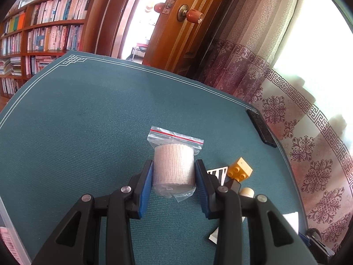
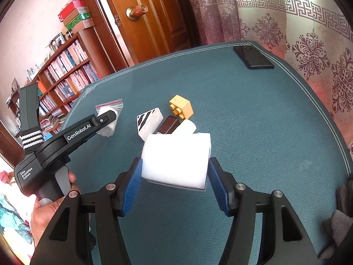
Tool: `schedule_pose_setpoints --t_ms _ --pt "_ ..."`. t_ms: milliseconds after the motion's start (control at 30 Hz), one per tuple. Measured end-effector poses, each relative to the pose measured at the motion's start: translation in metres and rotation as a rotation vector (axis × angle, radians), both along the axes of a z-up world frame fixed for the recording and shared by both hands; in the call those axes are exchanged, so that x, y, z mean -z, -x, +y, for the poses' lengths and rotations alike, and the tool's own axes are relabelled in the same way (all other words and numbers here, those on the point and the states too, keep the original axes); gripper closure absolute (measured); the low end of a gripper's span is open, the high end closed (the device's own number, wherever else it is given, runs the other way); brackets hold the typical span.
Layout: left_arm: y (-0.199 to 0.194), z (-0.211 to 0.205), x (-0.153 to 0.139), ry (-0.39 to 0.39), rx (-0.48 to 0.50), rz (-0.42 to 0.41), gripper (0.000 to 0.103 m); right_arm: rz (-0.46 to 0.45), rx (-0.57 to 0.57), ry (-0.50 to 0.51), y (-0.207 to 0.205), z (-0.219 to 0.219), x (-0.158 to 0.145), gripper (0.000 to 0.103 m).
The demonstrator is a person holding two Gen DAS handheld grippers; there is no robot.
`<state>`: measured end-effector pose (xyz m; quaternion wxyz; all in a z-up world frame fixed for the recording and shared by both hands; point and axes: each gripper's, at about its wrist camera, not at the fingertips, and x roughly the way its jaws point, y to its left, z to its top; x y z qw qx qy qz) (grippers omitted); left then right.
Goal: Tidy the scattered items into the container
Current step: 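Lift the bandage roll with the left gripper while the right gripper lifts the sponge, then release the bandage roll into the bowl with the left gripper while the right holds the sponge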
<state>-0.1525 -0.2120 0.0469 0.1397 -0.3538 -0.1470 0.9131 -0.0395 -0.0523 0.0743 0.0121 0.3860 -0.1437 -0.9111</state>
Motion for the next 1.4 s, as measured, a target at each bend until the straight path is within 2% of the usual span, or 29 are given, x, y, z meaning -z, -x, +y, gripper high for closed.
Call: schedule_pose_setpoints --t_ms 433,967,1400 --pt "-0.006 0.003 -0.007 0.007 0.008 0.023 0.062 0.003 -0.015 0.002 -0.027 -0.009 -0.002 0.04" --pt "-0.015 0.01 -0.02 0.015 0.035 0.053 0.062 0.018 -0.023 0.006 -0.04 -0.013 -0.007 0.04" --pt "-0.039 0.015 -0.051 0.013 0.064 0.127 0.062 0.047 -0.061 0.044 -0.048 -0.021 -0.011 0.04"
